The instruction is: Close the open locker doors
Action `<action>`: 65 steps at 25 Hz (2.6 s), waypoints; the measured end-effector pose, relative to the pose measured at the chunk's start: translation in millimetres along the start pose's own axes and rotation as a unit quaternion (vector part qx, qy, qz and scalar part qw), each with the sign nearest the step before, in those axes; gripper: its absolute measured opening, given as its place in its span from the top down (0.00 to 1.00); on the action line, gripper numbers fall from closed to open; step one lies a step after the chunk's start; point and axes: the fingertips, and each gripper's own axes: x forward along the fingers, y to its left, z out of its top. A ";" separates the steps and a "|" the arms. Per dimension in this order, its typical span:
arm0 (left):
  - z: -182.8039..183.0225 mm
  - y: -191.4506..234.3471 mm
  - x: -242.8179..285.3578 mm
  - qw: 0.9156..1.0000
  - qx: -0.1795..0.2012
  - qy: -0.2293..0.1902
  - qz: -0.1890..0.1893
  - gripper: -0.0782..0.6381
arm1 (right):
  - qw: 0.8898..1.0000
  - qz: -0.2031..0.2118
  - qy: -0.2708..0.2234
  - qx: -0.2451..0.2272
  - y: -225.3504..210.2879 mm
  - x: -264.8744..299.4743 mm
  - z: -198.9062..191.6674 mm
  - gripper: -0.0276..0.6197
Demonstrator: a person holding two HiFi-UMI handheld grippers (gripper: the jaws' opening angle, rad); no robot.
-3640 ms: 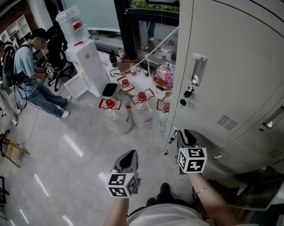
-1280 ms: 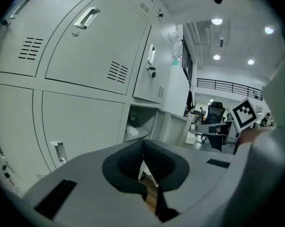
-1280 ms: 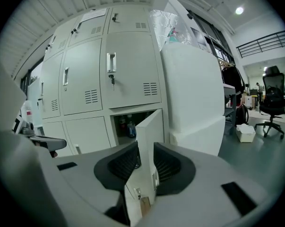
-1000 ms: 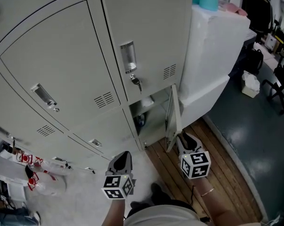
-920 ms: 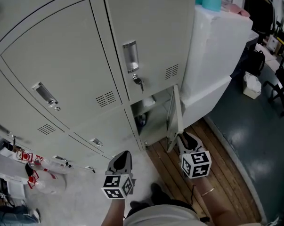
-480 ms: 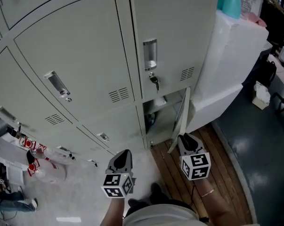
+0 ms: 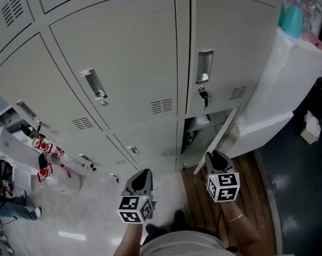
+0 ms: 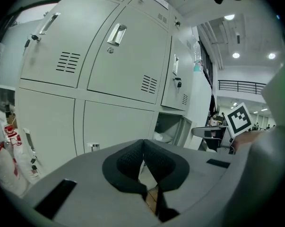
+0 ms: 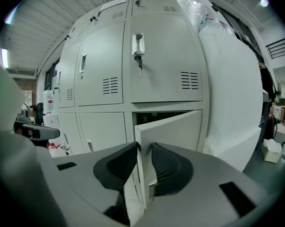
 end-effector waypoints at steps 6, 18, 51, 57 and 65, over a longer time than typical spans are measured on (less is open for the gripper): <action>5.8 19.9 -12.8 0.999 -0.011 -0.011 0.032 0.86 | 1.000 0.016 0.004 -0.014 14.3 26.2 8.1 0.81; 6.2 54.6 -34.5 0.996 -0.027 -0.015 0.088 0.86 | 0.998 0.042 0.008 -0.045 36.2 78.9 23.9 0.83; 8.7 107.0 -74.3 0.986 -0.051 -0.025 0.159 0.86 | 0.997 0.036 0.032 -0.064 45.1 150.0 38.2 0.90; 6.8 107.9 -79.3 0.986 -0.045 -0.030 0.157 0.86 | 0.997 0.039 0.024 -0.060 50.5 135.4 42.6 0.90; 7.6 107.8 -90.0 0.988 -0.039 -0.033 0.146 0.86 | 0.995 0.089 0.005 -0.043 92.2 86.4 46.3 0.91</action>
